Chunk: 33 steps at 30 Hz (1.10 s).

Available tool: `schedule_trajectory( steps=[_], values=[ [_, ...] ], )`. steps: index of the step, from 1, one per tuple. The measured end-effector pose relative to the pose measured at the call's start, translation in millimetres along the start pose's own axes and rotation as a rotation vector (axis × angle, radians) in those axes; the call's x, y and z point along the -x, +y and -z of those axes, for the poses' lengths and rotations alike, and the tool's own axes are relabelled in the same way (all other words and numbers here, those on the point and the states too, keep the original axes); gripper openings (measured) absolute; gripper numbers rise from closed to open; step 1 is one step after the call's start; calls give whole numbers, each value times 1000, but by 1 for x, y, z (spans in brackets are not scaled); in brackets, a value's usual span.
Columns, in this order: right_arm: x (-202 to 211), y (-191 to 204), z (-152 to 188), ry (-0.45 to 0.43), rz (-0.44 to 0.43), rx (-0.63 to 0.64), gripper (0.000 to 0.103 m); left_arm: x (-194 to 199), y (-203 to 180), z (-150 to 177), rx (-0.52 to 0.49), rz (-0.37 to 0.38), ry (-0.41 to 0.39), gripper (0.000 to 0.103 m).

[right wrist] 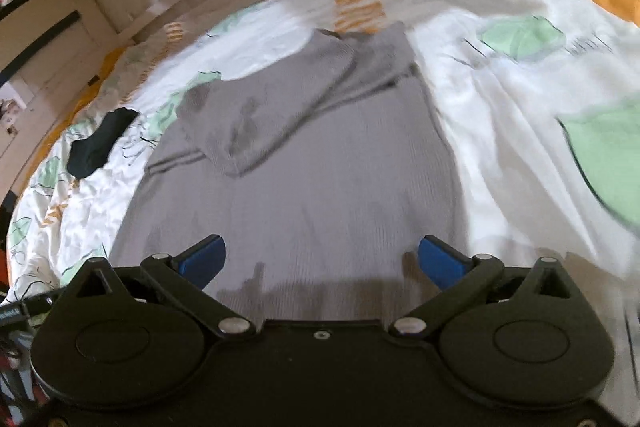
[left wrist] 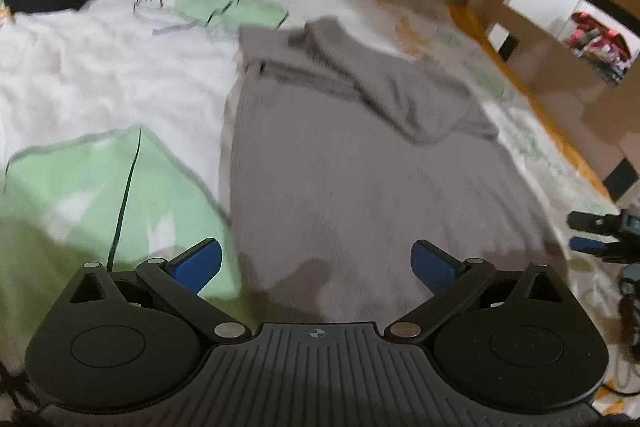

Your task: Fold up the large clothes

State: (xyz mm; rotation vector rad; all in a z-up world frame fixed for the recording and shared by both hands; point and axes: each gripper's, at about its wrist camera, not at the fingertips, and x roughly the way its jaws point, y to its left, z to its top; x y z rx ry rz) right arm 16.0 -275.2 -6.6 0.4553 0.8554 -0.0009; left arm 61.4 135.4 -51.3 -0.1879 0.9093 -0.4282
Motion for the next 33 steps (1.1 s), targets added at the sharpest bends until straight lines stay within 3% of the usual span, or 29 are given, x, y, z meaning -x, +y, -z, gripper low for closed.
schedule_trajectory(
  steps=[3, 6, 10, 16, 23, 33],
  values=[
    [6, -7, 13, 42, 45, -63, 103, -4, 4, 13, 3, -20, 31, 103],
    [9, -15, 26, 70, 37, -113, 103, -10, 5, 27, 1, -23, 70, 103],
    [14, -17, 37, 91, 18, -118, 103, -14, -5, 35, -65, -54, 70, 103],
    [11, -17, 50, 122, 1, -102, 102, -21, -6, 40, -85, -82, 56, 103],
    [-8, -19, 52, 193, -28, -110, 103, -26, 1, 39, -35, -43, -4, 103],
    [-13, -14, 55, 202, -28, -81, 103, -17, 4, 40, 16, 35, 7, 102]
  ],
)
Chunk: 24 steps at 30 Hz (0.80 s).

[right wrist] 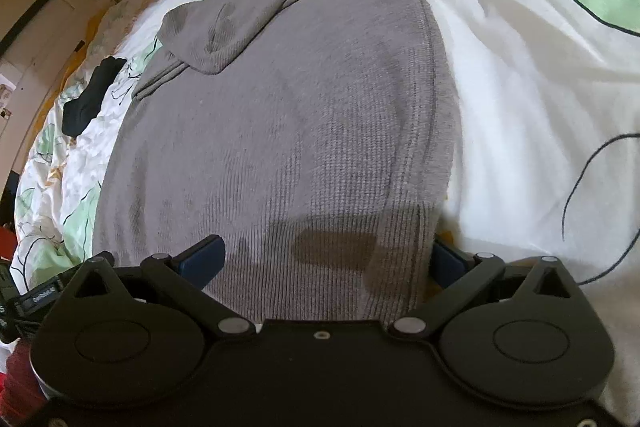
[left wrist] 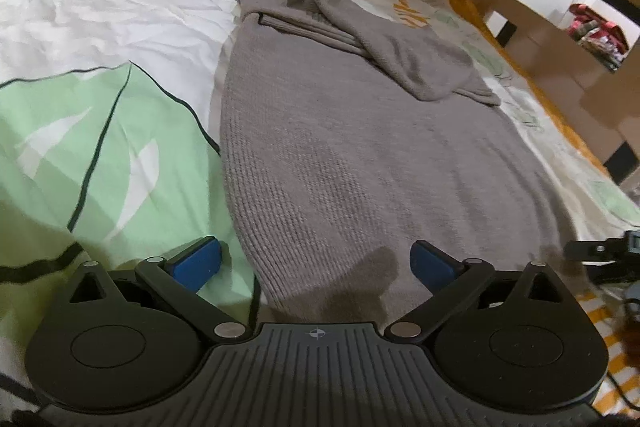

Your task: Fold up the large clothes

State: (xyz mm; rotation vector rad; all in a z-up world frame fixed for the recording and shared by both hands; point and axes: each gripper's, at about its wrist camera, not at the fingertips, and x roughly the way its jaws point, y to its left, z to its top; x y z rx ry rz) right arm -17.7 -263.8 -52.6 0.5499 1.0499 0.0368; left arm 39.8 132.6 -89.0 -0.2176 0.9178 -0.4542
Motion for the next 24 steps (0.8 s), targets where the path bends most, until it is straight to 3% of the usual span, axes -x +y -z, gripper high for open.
schedule_trajectory(
  steps=[4, 6, 7, 8, 10, 12, 14, 19, 24],
  values=[
    [0, 0, 1, 1, -2, 6, 103, 5, 3, 2, 42, 27, 1, 100],
    [0, 1, 0, 3, -6, 10, 103, 7, 4, 1, 66, 14, -5, 84],
    [1, 0, 0, 1, -9, 10, 103, 7, 6, 0, 80, 3, -11, 64],
    [2, -1, 0, -1, -13, 9, 103, 8, 8, 0, 96, 4, -16, 35],
    [4, -1, 0, -11, -17, 2, 93, 7, 17, -1, 161, 41, -4, 11],
    [4, -4, 1, -15, -6, -26, 51, 7, 22, -3, 212, 80, -2, 8],
    [4, -12, 0, -7, -28, -69, 21, 10, 21, -8, 226, 98, -12, 7],
    [24, -14, -9, -91, -169, -134, 20, 28, 16, -41, 256, 173, -83, 7],
    [49, -9, -45, -232, -283, -128, 19, 43, 10, -94, 231, 214, -185, 7]
  ],
)
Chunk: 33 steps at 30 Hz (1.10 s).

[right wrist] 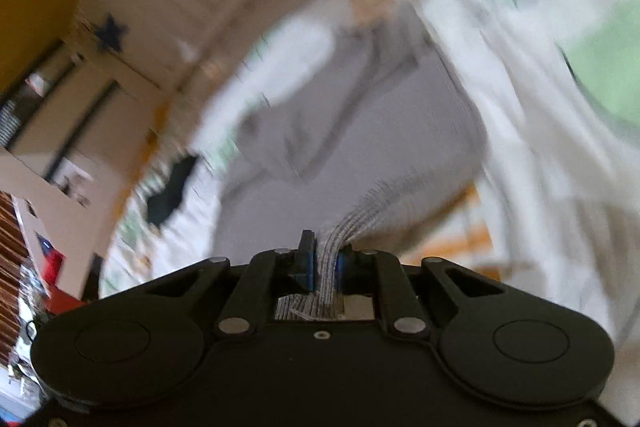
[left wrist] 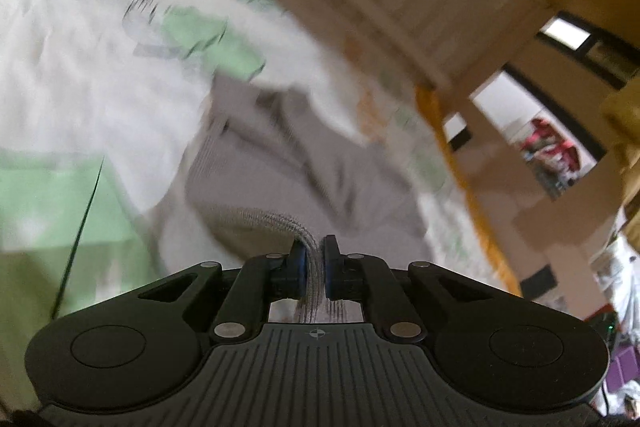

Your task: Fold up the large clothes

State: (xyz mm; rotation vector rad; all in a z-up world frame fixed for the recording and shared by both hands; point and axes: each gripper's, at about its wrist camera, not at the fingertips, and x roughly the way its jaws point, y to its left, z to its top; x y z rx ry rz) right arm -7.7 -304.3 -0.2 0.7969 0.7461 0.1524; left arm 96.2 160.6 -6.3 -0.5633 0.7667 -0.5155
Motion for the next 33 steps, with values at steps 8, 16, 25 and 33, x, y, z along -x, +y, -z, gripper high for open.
schedule_trajectory(
  steps=[8, 16, 25, 33],
  values=[
    [-21, 18, -84, -125, -87, 37, 19, -35, -7, -75, 16, 31, -112, 7],
    [-85, 20, -149, -134, -40, 59, 19, -99, 5, -120, 8, -1, -110, 7],
    [-153, -11, -177, -113, 21, 58, 19, -164, 39, -123, 14, -59, -79, 8],
    [-187, -37, -179, -92, 37, 23, 21, -197, 57, -124, 56, -92, -68, 9]
  ],
)
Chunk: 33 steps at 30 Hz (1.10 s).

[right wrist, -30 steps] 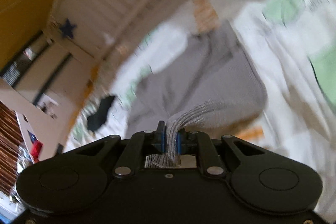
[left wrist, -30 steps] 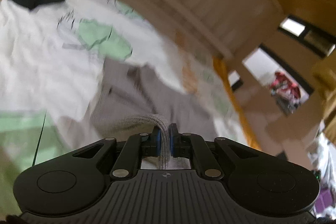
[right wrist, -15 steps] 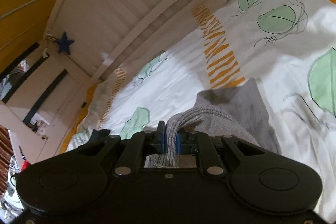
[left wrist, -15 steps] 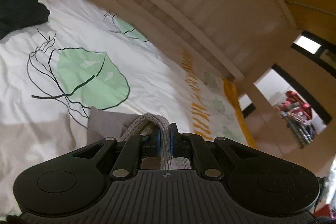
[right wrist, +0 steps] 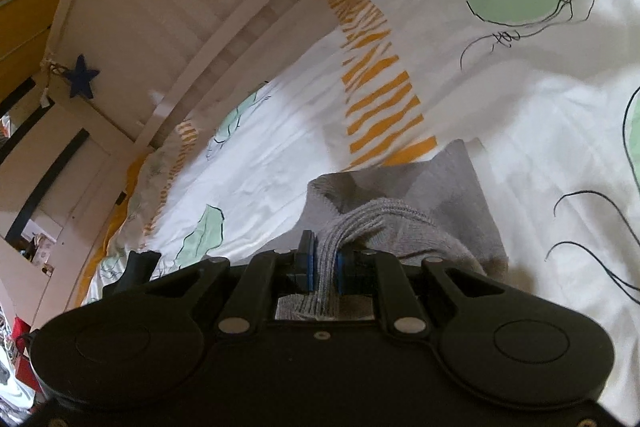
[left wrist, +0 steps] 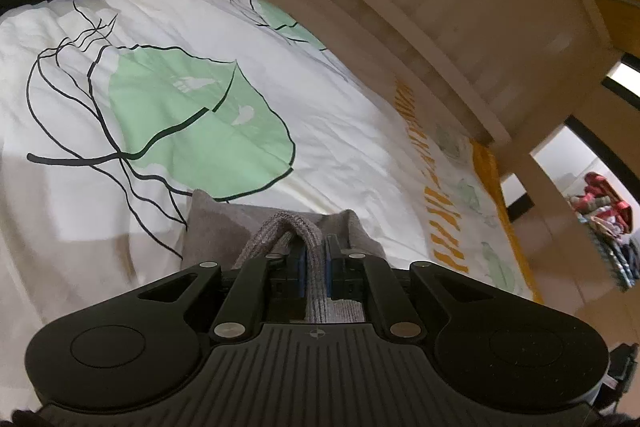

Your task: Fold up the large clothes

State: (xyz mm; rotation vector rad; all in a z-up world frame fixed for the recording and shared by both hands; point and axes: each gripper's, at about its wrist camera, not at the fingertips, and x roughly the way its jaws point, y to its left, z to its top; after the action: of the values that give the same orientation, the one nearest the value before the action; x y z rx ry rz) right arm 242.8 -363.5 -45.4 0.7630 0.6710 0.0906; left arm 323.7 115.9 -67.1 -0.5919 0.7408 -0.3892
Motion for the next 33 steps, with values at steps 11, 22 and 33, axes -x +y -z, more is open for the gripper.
schedule_trajectory(
  steps=[11, 22, 33],
  values=[
    [3, -2, -5, -79, -35, 41, 77, 13, -28, -5, -129, -15, -106, 67],
    [-9, 75, 31, -7, -19, 527, 77, -9, -95, 40, -613, 79, 71, 72],
    [-38, 57, 53, 121, 246, 679, 73, -44, -71, 45, -634, -28, 138, 71]
  ],
)
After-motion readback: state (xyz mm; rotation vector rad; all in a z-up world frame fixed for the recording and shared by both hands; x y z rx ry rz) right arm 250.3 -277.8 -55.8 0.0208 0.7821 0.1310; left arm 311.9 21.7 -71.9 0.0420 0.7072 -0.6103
